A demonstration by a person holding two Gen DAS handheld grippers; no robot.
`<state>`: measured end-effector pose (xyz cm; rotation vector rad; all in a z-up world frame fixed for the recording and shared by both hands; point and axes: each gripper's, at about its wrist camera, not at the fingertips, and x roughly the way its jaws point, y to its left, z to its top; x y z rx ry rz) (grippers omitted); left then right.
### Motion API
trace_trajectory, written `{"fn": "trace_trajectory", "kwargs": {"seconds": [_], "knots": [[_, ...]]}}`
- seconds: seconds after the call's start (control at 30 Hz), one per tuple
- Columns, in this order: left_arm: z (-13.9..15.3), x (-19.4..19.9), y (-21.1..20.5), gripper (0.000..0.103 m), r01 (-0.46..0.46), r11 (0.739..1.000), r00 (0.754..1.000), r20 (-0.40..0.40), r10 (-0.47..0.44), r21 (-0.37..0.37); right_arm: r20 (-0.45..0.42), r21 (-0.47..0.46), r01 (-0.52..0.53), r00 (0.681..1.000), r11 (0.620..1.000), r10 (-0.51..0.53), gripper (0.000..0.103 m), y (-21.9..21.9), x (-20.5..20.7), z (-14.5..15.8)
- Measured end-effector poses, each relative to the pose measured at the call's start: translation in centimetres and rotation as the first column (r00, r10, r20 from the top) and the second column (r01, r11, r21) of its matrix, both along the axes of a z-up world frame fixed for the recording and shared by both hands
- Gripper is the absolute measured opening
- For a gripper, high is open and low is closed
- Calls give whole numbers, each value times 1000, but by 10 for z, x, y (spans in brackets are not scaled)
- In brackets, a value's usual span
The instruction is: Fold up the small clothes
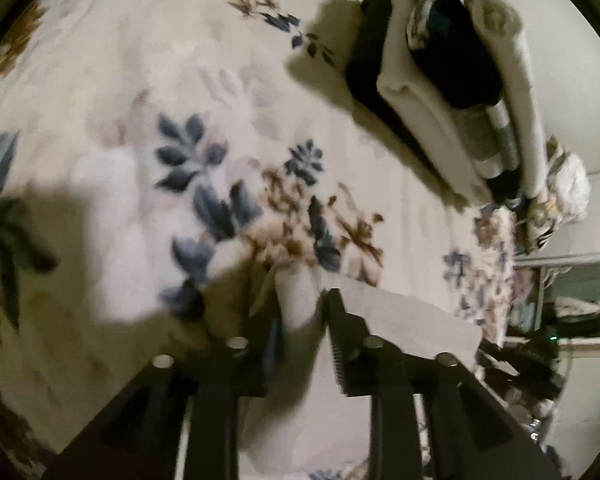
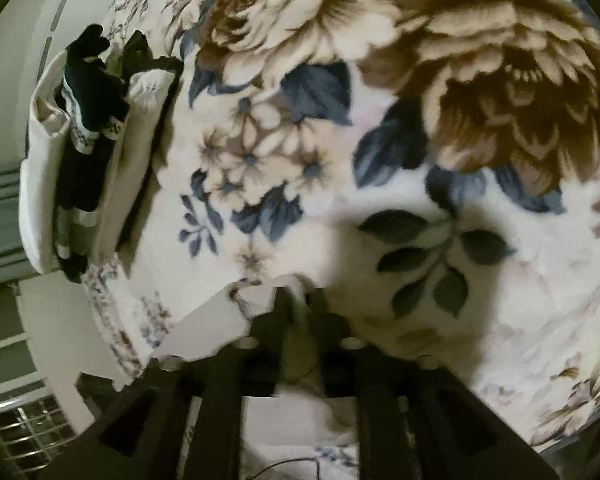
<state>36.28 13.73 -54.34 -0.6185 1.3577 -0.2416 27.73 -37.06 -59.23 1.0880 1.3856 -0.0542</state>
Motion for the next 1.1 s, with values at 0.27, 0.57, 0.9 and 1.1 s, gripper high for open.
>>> {"fn": "trace_trajectory", "kwargs": {"seconds": [0.27,0.57,0.9,1.1], "knots": [[-28,-42,18,62,-51,989,996,-74,41,-137,60,203,-131,991,970,121,73,1,-21,-27],[-42,-33,-11,54,18,994,999,-32,-21,-108,64,272,-179,984,945,168,63,37,-19,-60],[19,-38,-24,13,53,999,996,75,-51,-15,93,128,-213,975,969,202,19,55,-17,-1],[97,-23,-27,13,74,997,985,158,-73,-2,177,77,-209,965,975,193,19,57,-2,90]]}}
